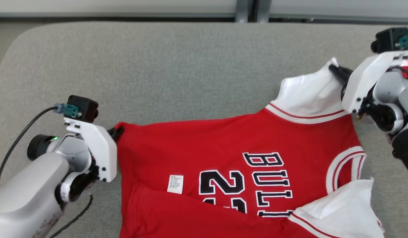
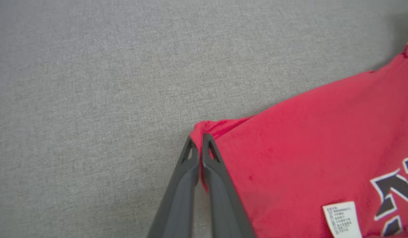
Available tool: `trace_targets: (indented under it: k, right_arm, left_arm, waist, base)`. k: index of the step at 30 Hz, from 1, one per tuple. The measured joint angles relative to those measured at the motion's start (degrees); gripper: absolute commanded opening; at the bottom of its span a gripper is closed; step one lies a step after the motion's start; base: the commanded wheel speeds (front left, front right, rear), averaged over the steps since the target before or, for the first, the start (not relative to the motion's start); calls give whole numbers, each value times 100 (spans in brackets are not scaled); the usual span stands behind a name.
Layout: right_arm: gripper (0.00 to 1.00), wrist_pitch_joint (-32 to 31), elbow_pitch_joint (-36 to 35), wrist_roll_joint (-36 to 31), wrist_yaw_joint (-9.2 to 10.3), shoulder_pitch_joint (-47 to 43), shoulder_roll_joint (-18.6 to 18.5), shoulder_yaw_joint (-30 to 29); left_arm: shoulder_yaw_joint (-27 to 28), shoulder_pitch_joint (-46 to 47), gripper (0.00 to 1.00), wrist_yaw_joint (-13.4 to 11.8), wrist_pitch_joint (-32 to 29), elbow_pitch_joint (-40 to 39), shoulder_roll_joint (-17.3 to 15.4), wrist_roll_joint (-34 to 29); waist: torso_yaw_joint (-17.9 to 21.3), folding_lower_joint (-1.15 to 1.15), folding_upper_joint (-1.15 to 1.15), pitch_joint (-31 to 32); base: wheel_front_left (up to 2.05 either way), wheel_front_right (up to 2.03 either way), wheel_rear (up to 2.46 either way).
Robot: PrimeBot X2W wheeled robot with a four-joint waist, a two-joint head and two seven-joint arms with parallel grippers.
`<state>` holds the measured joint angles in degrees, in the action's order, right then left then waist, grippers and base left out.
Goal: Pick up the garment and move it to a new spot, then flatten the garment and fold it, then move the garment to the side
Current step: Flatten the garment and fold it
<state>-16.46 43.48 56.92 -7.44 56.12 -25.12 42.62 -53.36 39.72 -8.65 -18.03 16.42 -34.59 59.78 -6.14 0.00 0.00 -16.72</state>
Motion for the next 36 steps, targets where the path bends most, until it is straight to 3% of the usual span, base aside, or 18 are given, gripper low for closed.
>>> trace_targets:
  k: [6, 13, 21, 28, 36]
  right_arm:
    - [0, -104, -147, 338, 0, -369, -94, 346]
    - [0, -433, -651, 820, 0, -798, -381, 738]
    - [0, -916, -1230, 1232, 0, -1200, -827, 1033]
    - [0, -1363, -1901, 1617, 0, -1705, -1395, 1145]
    - [0, -1900, -2493, 1976, -1, -2165, -1764, 1087]
  left_arm:
    - [-79, -72, 0, 371, -748, 187, -191, 480]
    - [-212, -79, 0, 614, -1483, 293, -271, 840]
    - [-439, -200, 0, 717, -2086, 379, -367, 1035]
    - [-522, -254, 0, 742, -2180, 339, -409, 1021]
    - [-516, -280, 0, 742, -2198, 342, -430, 1037]
  waist:
    - [175, 0, 0, 485]
    - [334, 0, 0, 1036]
    - [498, 0, 0, 1425]
    - [546, 0, 0, 1506]
    - [614, 0, 0, 1441]
  base:
    - [0, 0, 0]
    - [0, 0, 0]
    - [0, 0, 0]
    - [0, 0, 0]
    - [0, 0, 0]
